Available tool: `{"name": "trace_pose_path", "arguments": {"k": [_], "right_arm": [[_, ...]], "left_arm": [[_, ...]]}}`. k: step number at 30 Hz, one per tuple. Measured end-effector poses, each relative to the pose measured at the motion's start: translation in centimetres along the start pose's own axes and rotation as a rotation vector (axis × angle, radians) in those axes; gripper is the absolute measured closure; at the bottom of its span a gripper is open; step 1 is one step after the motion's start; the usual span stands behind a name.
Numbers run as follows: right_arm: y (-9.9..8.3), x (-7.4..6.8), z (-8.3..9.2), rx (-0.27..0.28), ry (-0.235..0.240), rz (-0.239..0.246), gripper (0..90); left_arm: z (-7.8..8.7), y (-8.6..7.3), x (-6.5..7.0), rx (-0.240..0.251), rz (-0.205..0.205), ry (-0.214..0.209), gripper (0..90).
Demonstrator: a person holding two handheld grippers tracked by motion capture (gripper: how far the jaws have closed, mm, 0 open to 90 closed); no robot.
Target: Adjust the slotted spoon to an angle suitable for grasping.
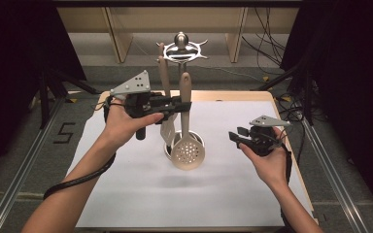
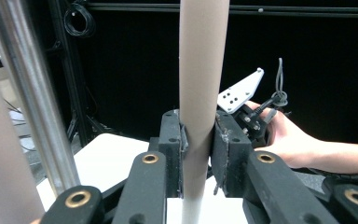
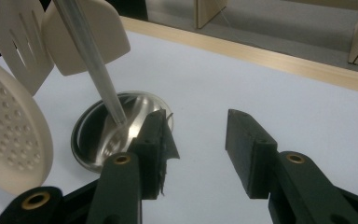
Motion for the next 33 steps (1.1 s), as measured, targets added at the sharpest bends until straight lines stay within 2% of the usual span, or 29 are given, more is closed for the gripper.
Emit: {"name": "trace_pose_path", "arguments": {"k": [1, 2, 3, 4, 5, 7, 8, 9, 11, 12, 13, 16, 17, 18, 19, 20, 21, 22, 24, 26, 28, 29, 30, 31, 32, 33], "right_arm": [[0.0, 0.3, 0.3, -0.023, -0.013, 0.031, 59.2], [0.0, 0.1, 0.3, -0.023, -0.004, -0.004, 59.2], [0.0, 0.1, 0.2, -0.022, 0.005, -0.013, 59.1], [0.0, 0.1, 0.4, -0.031, -0.005, -0.024, 59.1], [-0.1, 0.1, 0.2, -0.011, -0.012, -0.033, 59.1], [-0.1, 0.3, 0.3, -0.019, -0.001, -0.035, 58.9], [-0.2, 0.4, 0.2, -0.012, -0.003, -0.034, 58.9], [-0.2, 0.4, 0.4, -0.036, -0.003, -0.044, 58.9], [-0.3, 0.5, 0.0, -0.001, -0.014, -0.034, 59.0], [-0.3, 0.2, 0.1, -0.022, -0.001, -0.059, 59.0], [-0.3, 0.2, 0.3, -0.049, 0.0, -0.053, 58.9], [-0.1, 0.4, 0.3, -0.043, -0.011, -0.019, 59.0], [-0.1, 0.3, 0.1, -0.015, -0.005, -0.03, 58.9], [-0.1, 0.3, 0.1, -0.011, -0.005, -0.026, 58.9], [-0.1, 0.2, 0.1, -0.022, -0.001, -0.043, 58.9], [-0.2, 0.2, 0.0, -0.017, -0.005, -0.032, 58.9], [-0.1, 0.2, 0.2, -0.051, -0.006, -0.039, 58.9], [-0.2, 0.1, 0.3, -0.06, -0.003, -0.048, 58.9], [-0.2, 0.2, 0.1, -0.044, -0.001, -0.035, 58.9], [-0.2, 0.2, 0.1, -0.045, 0.001, -0.041, 58.9], [-0.2, 0.3, 0.1, -0.04, -0.009, -0.022, 58.9], [-0.2, 0.1, 0.1, -0.048, -0.001, -0.043, 58.9], [-0.2, 0.1, 0.1, -0.05, 0.0, -0.045, 58.9], [-0.2, 0.1, 0.0, -0.036, 0.004, -0.034, 58.9], [-0.2, 0.2, 0.0, -0.039, -0.006, -0.029, 58.9], [-0.2, 0.2, 0.0, -0.039, -0.004, -0.031, 58.9]], "left_arm": [[0.0, -0.1, 0.5, 0.004, 0.078, 0.001, 74.6], [0.1, 0.1, 0.2, 0.004, 0.022, 0.002, 74.6], [0.1, 0.0, 0.5, 0.007, 0.066, 0.002, 74.6], [0.1, 0.1, 0.4, 0.009, 0.052, 0.002, 74.6], [0.2, 0.2, 0.3, 0.01, 0.037, 0.002, 74.6], [0.2, 0.3, 0.5, 0.013, 0.065, 0.003, 74.6], [0.3, 0.3, 0.5, 0.014, 0.068, 0.001, 74.6], [0.3, 0.4, 0.4, 0.018, 0.065, -0.001, 74.6], [0.4, 0.4, 0.4, 0.018, 0.079, 0.001, 74.6], [0.4, 0.4, 0.2, 0.016, 0.07, 0.0, 74.6], [0.5, 0.4, 0.2, 0.015, 0.062, 0.001, 74.7], [0.6, 0.4, 0.2, 0.015, 0.08, -0.004, 74.6], [0.6, 0.4, 0.1, 0.018, 0.085, -0.005, 74.6], [0.6, 0.4, 0.1, 0.02, 0.088, -0.006, 74.7], [0.6, 0.4, 0.1, 0.019, 0.089, -0.008, 74.6], [0.6, 0.4, 0.0, 0.02, 0.092, -0.008, 74.6], [0.6, 0.4, 0.0, 0.021, 0.094, -0.007, 74.6], [0.6, 0.4, -0.1, 0.02, 0.094, -0.006, 74.6], [0.6, 0.4, -0.1, 0.019, 0.095, -0.004, 74.6], [0.6, 0.5, -0.4, 0.016, 0.067, -0.005, 74.6], [0.5, 0.5, -0.5, 0.017, 0.076, -0.005, 74.6], [0.5, 0.5, -0.5, 0.015, 0.076, -0.005, 74.6], [0.5, 0.5, -0.8, 0.013, 0.036, -0.005, 74.6], [0.5, 0.6, -0.9, 0.012, 0.028, -0.004, 74.6], [0.5, 0.4, -0.5, 0.013, 0.091, -0.005, 74.6], [0.5, 0.5, -0.6, 0.011, 0.084, -0.006, 74.6]]}}
Point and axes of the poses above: each handheld gripper's, and its own axes: z roughly backward along the jaws, y roughly out of its top, x roughly to its right, the point moved 2 cm from there along -z, roughly forward along the jaws, and after that the axes turned 1 degree about z, right-handed, at the moved point
